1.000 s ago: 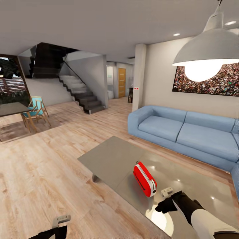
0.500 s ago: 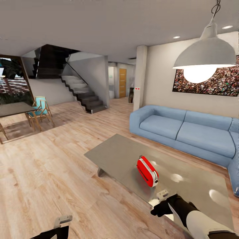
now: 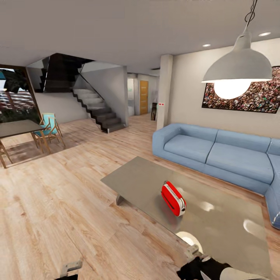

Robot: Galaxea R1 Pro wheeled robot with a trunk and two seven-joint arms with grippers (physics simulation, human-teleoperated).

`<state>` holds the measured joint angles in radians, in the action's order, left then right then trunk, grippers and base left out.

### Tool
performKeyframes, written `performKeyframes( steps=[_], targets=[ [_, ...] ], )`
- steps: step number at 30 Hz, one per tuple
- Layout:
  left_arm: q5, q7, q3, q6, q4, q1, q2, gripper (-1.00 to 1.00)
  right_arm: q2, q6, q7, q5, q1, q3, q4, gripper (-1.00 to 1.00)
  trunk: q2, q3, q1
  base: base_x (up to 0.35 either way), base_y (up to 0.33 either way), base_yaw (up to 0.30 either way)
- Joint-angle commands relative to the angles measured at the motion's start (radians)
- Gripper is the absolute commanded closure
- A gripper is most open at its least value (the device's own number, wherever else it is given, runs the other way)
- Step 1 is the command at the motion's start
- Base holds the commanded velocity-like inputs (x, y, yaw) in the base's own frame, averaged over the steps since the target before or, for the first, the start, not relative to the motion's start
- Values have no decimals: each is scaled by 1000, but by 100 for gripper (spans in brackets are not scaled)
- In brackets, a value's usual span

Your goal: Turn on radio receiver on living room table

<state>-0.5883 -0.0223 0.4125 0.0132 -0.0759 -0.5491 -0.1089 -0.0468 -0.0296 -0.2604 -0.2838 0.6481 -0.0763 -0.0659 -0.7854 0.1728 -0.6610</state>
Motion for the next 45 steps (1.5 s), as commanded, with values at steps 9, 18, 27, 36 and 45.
performKeyframes(
  steps=[9,18,27,36,45],
  targets=[
    [122,7,69,185,-5,263,-28,100,4,99,205,4,-157,1,-9,-100,63,-29,35,0,0,0],
    [133,8,72,228,-2,325,-10,100,5,96,217,3,-193,1,-9,-100,63,-29,35,0,0,0],
    [134,5,72,225,-2,327,55,100,5,96,217,3,-194,1,-9,-100,63,-29,35,0,0,0],
    [133,2,71,226,-1,327,92,100,5,96,217,3,-194,1,-9,-100,63,-29,35,0,0,0],
    [133,2,71,226,-1,327,110,100,5,96,217,3,-194,1,-9,-100,63,-29,35,0,0,0]
  ],
)
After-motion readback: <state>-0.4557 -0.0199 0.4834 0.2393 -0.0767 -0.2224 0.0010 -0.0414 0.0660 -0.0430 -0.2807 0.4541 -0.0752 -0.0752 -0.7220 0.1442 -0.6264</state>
